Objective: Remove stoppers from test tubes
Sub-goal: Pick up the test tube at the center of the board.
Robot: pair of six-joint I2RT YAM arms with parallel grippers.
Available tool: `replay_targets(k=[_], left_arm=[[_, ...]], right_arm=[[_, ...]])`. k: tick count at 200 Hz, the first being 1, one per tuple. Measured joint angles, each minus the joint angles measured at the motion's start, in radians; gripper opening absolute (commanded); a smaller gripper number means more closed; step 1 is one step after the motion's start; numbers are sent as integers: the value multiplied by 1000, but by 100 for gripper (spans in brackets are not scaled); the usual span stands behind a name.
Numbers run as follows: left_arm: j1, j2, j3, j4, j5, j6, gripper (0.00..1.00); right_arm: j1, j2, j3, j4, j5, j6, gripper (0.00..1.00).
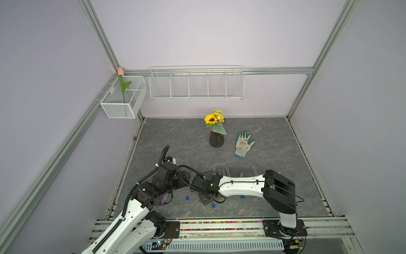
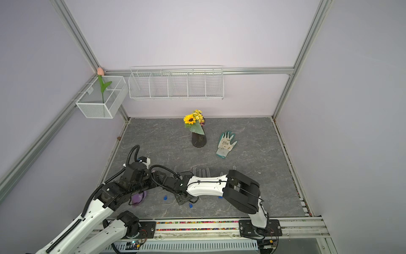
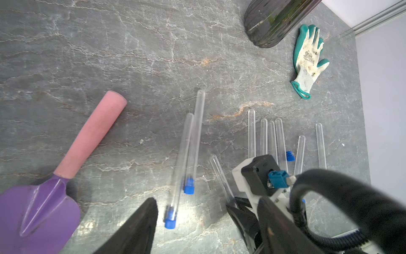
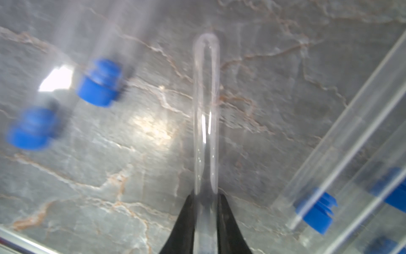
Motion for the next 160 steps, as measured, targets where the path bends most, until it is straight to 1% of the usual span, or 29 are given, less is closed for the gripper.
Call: replay_targets(k=[32, 82, 139, 160], left_arm=[[4, 3, 0, 3, 7, -1, 74], [5, 30, 0, 19, 31, -8, 74], [11, 80, 0, 34, 62, -22, 74], [13, 79, 0, 51, 84, -23, 74]], right_arm=[[-34, -51, -68, 18, -18, 6, 14], [-73, -105, -121, 45, -48, 6, 13], [-83, -218, -167, 158, -113, 3, 13], [-90, -261, -210, 219, -147, -3, 13]])
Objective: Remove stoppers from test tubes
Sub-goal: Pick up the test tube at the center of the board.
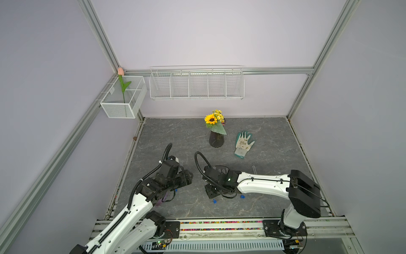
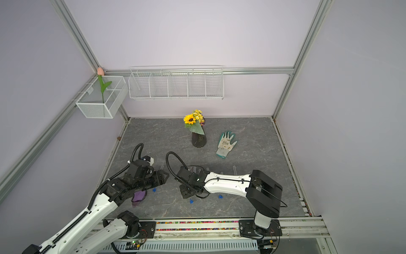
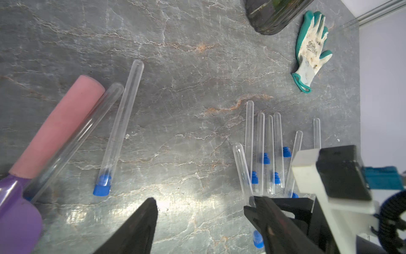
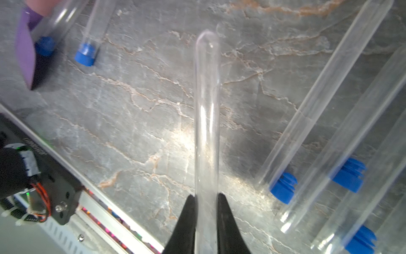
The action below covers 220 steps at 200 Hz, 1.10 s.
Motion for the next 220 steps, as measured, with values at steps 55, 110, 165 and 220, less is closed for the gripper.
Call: replay_targets(k=[55, 110, 165, 220], left_arm=[[8, 1, -23, 119, 120, -23, 75], [11, 84, -44, 347, 305, -97, 75], [-24, 149, -44, 502, 394, -135, 72], [-40, 195, -43, 527, 397, -141, 52]], right_arm=[[-80, -188, -126, 102, -97, -50, 13], [-130, -343, -153, 161, -195, -89, 13], [-131, -353, -153, 186, -274, -100, 13], [-131, -364, -153, 192, -303, -104, 13]])
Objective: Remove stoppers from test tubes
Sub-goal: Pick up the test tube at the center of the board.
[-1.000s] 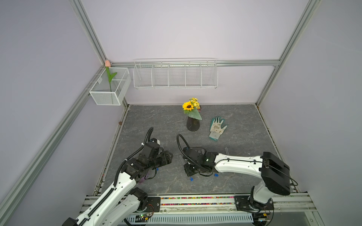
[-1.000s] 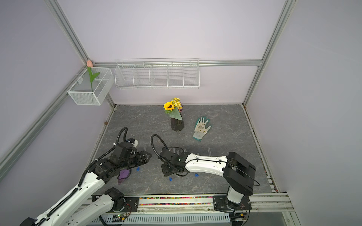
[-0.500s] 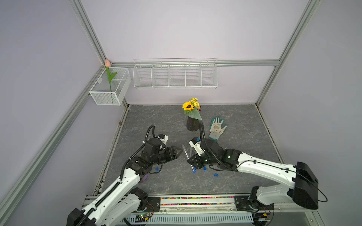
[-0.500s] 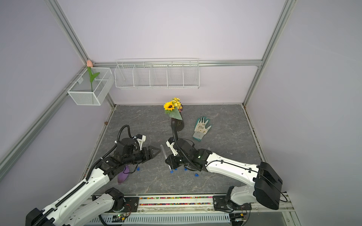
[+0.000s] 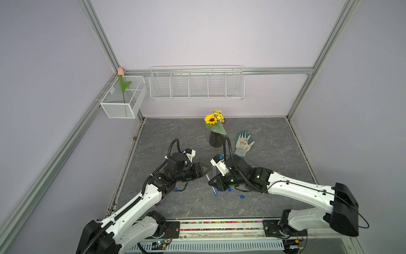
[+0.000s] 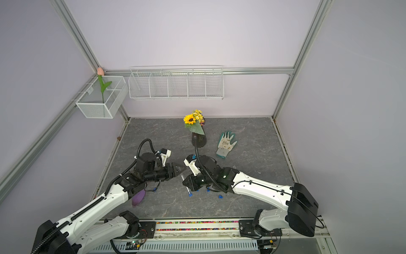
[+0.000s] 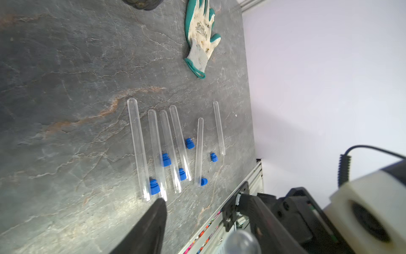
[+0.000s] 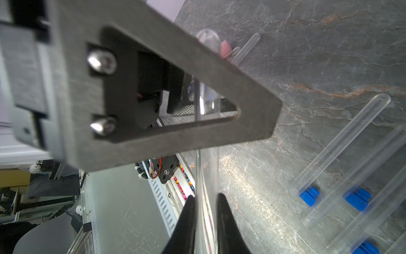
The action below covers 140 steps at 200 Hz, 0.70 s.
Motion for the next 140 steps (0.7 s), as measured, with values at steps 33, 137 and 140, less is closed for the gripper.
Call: replay_targets(k=[33, 137, 140], left_arm=[[-6, 9, 7, 7, 2, 2, 36], [-13, -4, 37, -47, -51, 11, 0], [-13, -5, 37, -51, -57, 11, 0]], right_arm=[[-2, -2, -1, -1, -3, -3, 13], [-8, -40, -5, -8, 27, -21, 44], [-8, -45, -5, -9, 29, -23, 46]])
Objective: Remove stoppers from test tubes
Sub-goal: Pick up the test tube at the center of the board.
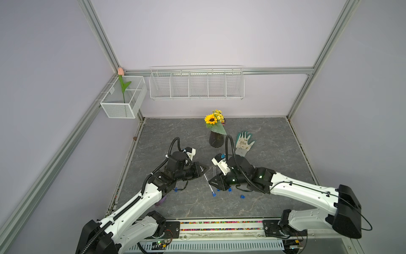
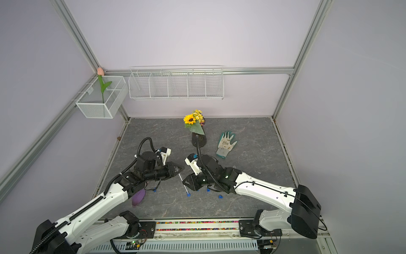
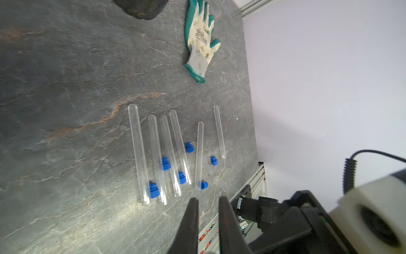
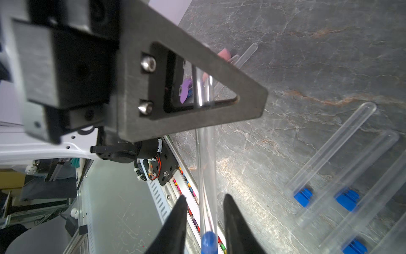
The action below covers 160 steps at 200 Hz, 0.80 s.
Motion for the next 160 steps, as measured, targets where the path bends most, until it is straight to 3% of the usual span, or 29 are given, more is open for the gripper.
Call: replay_targets(k=[48, 93, 128, 160], left_arm=[[26, -39, 5, -45, -104, -58, 0], [110, -39, 8, 43, -112, -259, 0], [111, 12, 5, 167, -72, -406, 0], [111, 23, -10, 210, -57, -468, 0]], right_arm=[[-34, -116, -17, -45, 69, 2, 68], [-100, -222, -133, -33, 49, 28, 86], [-119, -269, -191, 39, -11, 64, 90], [-123, -261, -194, 120, -64, 93, 89]])
